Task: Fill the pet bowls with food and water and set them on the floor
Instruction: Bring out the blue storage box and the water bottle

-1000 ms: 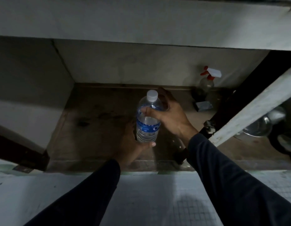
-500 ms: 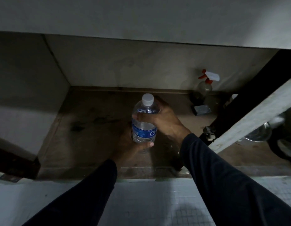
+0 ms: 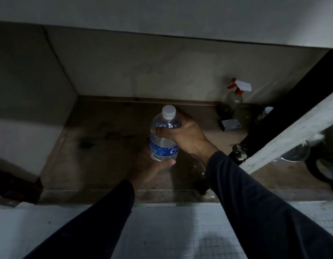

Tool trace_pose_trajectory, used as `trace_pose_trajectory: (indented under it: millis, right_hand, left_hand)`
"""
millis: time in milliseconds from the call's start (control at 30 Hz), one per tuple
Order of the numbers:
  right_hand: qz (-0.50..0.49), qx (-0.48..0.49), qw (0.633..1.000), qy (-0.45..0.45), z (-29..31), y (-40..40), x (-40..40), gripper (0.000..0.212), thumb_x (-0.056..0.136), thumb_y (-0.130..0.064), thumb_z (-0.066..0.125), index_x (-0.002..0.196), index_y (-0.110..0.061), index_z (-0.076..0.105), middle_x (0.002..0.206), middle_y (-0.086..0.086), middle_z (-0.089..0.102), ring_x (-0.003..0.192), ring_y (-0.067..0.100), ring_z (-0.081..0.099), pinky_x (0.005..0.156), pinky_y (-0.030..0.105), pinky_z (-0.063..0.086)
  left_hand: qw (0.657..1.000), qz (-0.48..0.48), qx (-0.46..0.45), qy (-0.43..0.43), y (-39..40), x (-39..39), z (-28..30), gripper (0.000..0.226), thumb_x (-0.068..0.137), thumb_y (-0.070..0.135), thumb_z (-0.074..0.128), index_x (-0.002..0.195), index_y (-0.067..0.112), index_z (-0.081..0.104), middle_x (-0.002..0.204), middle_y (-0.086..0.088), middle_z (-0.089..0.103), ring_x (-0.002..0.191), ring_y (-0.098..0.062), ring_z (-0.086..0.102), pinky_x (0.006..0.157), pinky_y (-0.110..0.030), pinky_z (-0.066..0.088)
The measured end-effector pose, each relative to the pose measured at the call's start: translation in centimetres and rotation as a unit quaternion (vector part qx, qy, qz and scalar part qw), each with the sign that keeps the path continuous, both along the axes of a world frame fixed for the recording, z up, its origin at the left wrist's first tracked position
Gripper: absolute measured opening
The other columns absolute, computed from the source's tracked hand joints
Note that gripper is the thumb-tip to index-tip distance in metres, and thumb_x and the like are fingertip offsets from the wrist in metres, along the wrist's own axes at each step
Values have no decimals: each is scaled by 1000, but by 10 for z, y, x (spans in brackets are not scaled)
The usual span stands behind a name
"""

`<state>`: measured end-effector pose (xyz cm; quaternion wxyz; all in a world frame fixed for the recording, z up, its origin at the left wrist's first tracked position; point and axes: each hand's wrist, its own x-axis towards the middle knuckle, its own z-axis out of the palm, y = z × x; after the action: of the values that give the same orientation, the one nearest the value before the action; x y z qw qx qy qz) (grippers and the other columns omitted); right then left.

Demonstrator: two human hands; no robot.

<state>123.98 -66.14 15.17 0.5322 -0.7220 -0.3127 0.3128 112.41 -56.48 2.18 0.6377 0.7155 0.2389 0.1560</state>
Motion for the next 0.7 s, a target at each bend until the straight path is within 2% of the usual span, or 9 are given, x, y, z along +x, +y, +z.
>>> trace_pose_trajectory:
  millis: [67, 133, 167, 233, 300, 367, 500, 633, 700]
  right_hand:
    - [-2, -2, 1000, -2, -1, -1, 0, 66, 56, -50, 89, 115, -33, 65, 107, -12, 74, 94, 6, 73, 84, 35, 61]
    - [-6, -5, 1000, 1, -1, -2, -1, 70, 51, -56, 88, 114, -33, 66, 106, -12, 75, 94, 7, 73, 83, 34, 62]
    - [-9, -8, 1000, 5, -1, -3, -1, 72, 48, -57, 87, 113, -33, 66, 105, -12, 75, 93, 7, 73, 83, 35, 62]
    - [-10, -6, 1000, 9, 0, -4, -2, 71, 47, -58, 86, 111, -33, 67, 104, -11, 75, 93, 7, 74, 83, 35, 62]
    - [-5, -3, 1000, 7, 1, -6, -5, 69, 50, -56, 87, 110, -29, 67, 104, -9, 76, 94, 10, 74, 84, 38, 62]
    - [-2, 7, 1000, 10, 1, -9, -9, 66, 54, -51, 88, 110, -24, 68, 104, -4, 76, 95, 14, 74, 87, 44, 62]
    - [-12, 28, 999, 11, 4, -16, -20, 59, 57, -44, 90, 106, -17, 70, 101, 1, 77, 93, 20, 75, 86, 50, 61]
    - [-22, 19, 999, 22, 10, -29, -37, 64, 58, -44, 91, 110, -19, 66, 105, 1, 76, 95, 21, 75, 85, 51, 61]
    - [-20, 9, 999, 31, 15, -39, -49, 66, 59, -44, 91, 113, -17, 64, 108, 3, 75, 98, 24, 74, 86, 52, 60]
  left_hand:
    - [999, -28, 3, -17, 0, 0, -4, 74, 67, 31, 96, 129, 43, 58, 126, 19, 68, 120, -5, 65, 93, -18, 55]
    - [1000, -24, -8, -5, 0, 1, -2, 74, 65, 39, 94, 129, 43, 58, 126, 25, 66, 122, -11, 64, 92, -18, 55]
    - [1000, -20, -4, -7, 0, 1, -2, 76, 66, 37, 95, 131, 42, 57, 129, 23, 66, 123, -11, 64, 94, -21, 55]
    - [1000, -21, 12, -18, -2, -1, -3, 78, 67, 28, 96, 130, 52, 56, 133, 21, 64, 121, -5, 64, 94, -22, 56]
    - [999, -21, 22, -20, -4, -6, -1, 75, 66, 32, 97, 124, 59, 58, 131, 23, 65, 118, -2, 65, 91, -19, 56]
    - [999, -26, 16, -22, -7, -11, 1, 74, 64, 38, 98, 125, 58, 59, 130, 22, 66, 116, -1, 66, 87, -19, 57]
    - [999, -35, -17, -27, -16, -23, 8, 73, 65, 42, 97, 128, 50, 61, 134, 12, 67, 121, -12, 67, 95, -32, 58]
    - [1000, -20, -4, 7, -36, -46, 23, 75, 60, 43, 98, 120, 64, 58, 125, 33, 65, 113, 8, 64, 85, -8, 52]
    - [1000, -6, -17, 21, -47, -59, 29, 75, 58, 35, 99, 117, 61, 59, 116, 42, 64, 106, 16, 63, 90, -15, 56]
